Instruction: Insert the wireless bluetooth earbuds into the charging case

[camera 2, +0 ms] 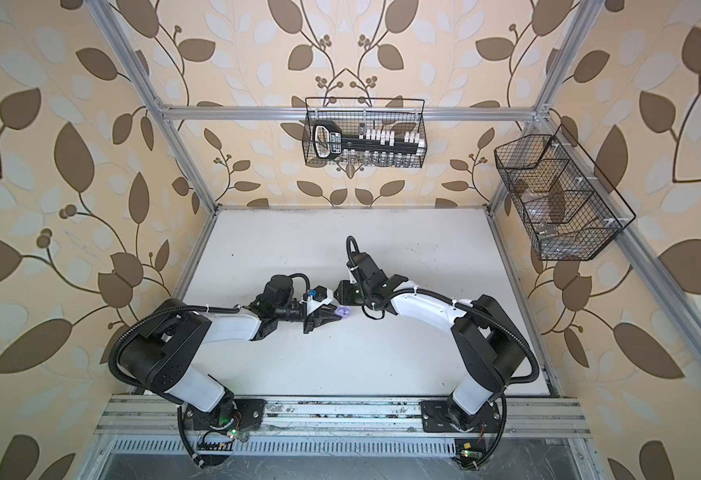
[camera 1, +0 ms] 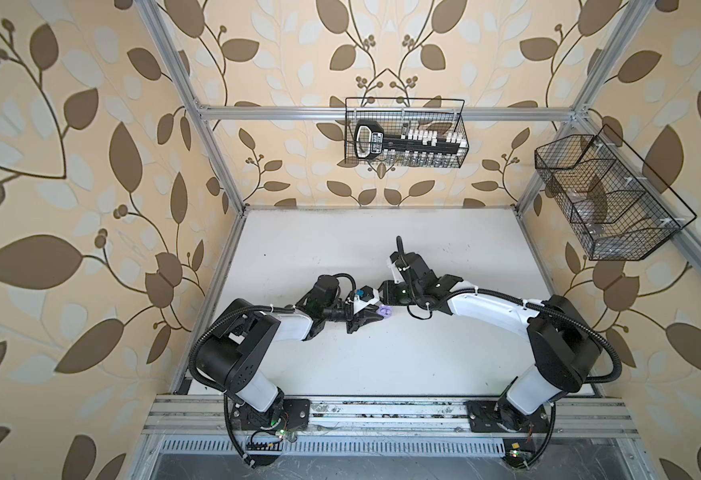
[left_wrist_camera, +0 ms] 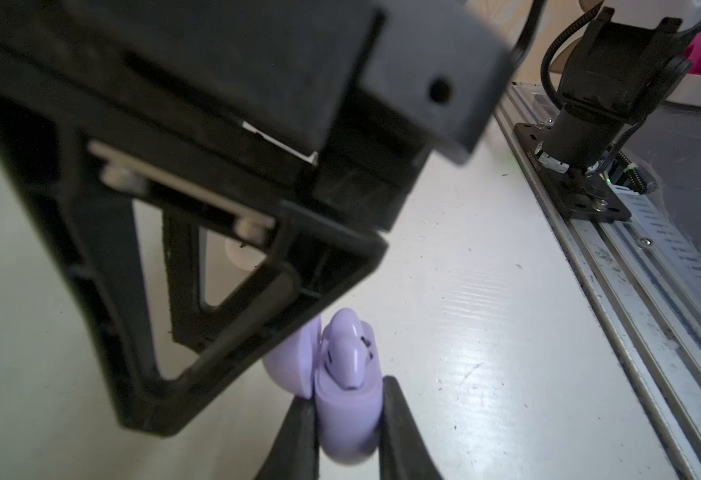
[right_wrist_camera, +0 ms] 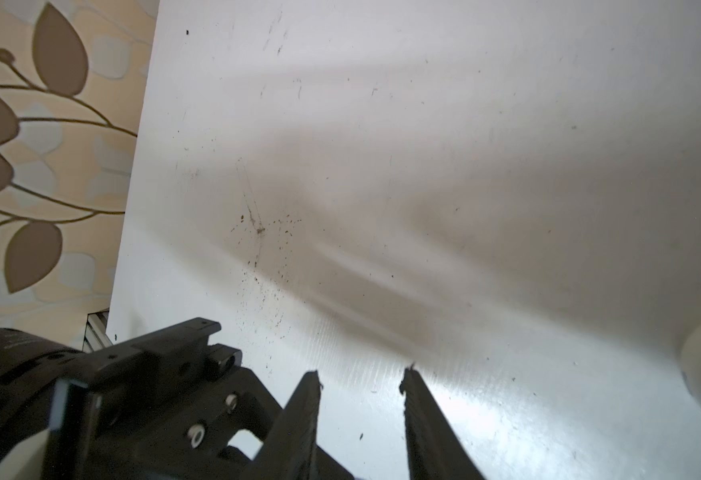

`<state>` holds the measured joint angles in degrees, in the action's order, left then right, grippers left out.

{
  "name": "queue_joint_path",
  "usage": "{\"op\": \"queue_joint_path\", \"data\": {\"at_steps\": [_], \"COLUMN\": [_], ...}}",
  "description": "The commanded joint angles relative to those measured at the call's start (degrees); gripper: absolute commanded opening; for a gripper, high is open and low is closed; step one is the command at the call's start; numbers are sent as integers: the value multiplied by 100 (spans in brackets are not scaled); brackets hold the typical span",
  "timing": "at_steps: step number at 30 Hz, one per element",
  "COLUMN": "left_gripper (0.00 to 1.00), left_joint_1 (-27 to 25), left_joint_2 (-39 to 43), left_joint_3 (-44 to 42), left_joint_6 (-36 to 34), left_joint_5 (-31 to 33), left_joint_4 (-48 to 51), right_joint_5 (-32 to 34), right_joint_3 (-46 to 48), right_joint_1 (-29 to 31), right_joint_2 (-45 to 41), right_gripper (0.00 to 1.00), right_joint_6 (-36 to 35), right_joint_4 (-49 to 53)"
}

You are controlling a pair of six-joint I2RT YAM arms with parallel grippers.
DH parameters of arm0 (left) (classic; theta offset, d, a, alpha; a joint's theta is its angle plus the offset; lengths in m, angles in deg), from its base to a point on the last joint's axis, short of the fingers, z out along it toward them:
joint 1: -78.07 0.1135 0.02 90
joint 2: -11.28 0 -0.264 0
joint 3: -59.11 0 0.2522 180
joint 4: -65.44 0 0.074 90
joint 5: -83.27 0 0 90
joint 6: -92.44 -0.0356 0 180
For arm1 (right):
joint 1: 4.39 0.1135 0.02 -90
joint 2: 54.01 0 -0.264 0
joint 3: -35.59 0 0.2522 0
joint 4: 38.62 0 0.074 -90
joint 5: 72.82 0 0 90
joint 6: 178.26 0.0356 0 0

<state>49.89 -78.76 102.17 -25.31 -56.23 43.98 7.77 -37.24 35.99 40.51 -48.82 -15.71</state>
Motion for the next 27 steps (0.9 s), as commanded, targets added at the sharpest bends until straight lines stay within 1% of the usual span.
{"op": "queue_joint_path", "data": {"at_steps": [1,13,27], "left_gripper": [0,0,0], "left_joint_1": [-47,-49,-40], "left_joint_2": [180,180,170], "left_joint_3": [189,205,208], "left_joint_6": [-126,-19,-16], "left_joint_5": [-25,89,326], "left_joint_4": [-29,-96,-170], "right_joint_5": [-123,-114,-61], "right_joint_3": [156,345,821], "right_joint_1": [7,66,229], "right_joint_2": [105,74,-212], "right_gripper": [35,29,27], "right_joint_6": [70,81,245], "right_joint_4": [-115,-140,-343]}}
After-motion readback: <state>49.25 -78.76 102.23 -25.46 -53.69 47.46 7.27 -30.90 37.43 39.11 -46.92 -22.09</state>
